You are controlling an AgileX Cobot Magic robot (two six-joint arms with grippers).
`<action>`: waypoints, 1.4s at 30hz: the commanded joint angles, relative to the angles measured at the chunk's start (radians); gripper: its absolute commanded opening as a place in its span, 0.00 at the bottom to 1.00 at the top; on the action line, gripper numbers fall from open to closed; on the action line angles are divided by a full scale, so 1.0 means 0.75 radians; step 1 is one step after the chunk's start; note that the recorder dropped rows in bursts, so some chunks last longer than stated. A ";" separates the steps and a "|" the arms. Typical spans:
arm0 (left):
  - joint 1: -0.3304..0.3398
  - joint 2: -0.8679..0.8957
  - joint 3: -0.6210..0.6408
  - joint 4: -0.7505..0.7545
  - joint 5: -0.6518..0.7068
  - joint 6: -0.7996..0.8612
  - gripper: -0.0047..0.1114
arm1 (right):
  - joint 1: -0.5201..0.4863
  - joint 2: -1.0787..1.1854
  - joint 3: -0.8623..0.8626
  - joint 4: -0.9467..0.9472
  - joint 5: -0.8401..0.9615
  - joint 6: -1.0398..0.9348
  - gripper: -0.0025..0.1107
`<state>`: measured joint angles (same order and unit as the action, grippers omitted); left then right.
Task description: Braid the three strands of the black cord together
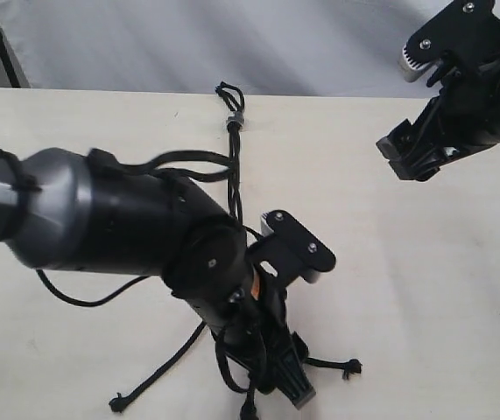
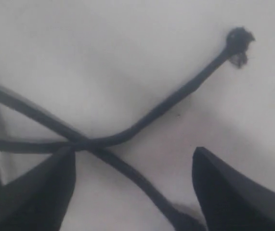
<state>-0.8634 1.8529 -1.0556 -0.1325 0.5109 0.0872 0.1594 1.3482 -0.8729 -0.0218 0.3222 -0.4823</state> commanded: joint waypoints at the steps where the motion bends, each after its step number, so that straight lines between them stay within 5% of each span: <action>1: -0.026 0.064 -0.034 -0.013 0.038 -0.085 0.60 | -0.010 -0.004 0.005 0.005 -0.032 -0.011 0.77; 16: -0.049 0.091 -0.029 -0.005 0.125 -0.116 0.57 | -0.010 -0.004 0.005 0.005 -0.035 -0.006 0.77; 19: -0.049 0.091 -0.029 -0.008 0.129 -0.116 0.42 | -0.010 -0.004 0.005 0.005 -0.035 -0.006 0.77; 23: -0.049 0.091 -0.029 -0.001 0.132 -0.116 0.06 | -0.010 -0.004 0.005 0.005 -0.035 -0.006 0.77; 35: -0.041 -0.012 -0.091 0.529 0.276 -0.098 0.05 | -0.010 -0.004 0.005 0.005 -0.035 -0.006 0.77; 42: 0.039 0.026 -0.071 0.646 0.247 -0.098 0.05 | -0.010 -0.004 0.005 0.005 -0.035 -0.006 0.77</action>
<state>-0.8598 1.8601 -1.1197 0.3152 0.7082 0.0187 0.1594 1.3482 -0.8706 -0.0197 0.3042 -0.4842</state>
